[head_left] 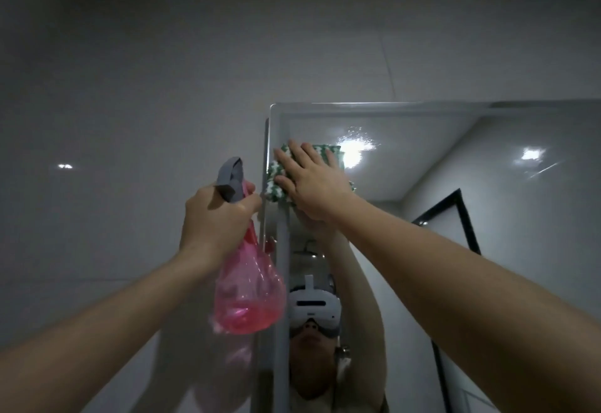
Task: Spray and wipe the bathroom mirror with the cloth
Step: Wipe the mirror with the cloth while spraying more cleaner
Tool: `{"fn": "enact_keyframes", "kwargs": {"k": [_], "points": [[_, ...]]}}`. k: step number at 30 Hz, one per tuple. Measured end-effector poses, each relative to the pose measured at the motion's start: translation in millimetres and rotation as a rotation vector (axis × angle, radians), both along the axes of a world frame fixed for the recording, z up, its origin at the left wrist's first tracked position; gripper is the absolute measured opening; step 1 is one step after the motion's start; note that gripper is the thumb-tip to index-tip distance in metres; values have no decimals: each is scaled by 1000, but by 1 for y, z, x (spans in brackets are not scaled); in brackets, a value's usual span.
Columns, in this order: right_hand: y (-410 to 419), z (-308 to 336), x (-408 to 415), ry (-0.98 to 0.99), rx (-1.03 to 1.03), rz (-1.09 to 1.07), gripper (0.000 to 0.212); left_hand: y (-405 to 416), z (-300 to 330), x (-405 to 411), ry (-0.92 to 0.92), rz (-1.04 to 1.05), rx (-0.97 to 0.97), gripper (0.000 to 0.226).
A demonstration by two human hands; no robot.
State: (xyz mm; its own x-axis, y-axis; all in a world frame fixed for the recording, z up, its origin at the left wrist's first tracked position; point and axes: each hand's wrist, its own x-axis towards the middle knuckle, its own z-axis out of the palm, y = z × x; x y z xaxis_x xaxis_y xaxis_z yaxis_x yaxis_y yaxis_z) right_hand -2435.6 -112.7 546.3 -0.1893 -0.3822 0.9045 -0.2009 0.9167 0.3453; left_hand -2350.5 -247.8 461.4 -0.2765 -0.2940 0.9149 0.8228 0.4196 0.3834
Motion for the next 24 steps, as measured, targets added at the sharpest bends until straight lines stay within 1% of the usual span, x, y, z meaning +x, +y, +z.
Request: {"fn": "enact_keyframes", "kwargs": {"k": [3,8,12,18,21,24], "points": [[35,14,3,-20,-60,2,54,29,5,-2,-35,-56,-23,8],[133,16,-1,-20,-198,4,55,92,0,-4,-95,-180,-14,17],[208,15,-3,0,-269,1,55,144,1,-8,-114,-223,1,8],[310,2,-1,-17,-360,-42,56,207,1,-12,-119,-212,-38,7],[341,-5,-1,-33,-386,-71,57,227,11,-14,-123,-217,-58,5],[340,-4,-3,-40,-396,-88,56,237,22,-15,-115,-205,-69,2]]}}
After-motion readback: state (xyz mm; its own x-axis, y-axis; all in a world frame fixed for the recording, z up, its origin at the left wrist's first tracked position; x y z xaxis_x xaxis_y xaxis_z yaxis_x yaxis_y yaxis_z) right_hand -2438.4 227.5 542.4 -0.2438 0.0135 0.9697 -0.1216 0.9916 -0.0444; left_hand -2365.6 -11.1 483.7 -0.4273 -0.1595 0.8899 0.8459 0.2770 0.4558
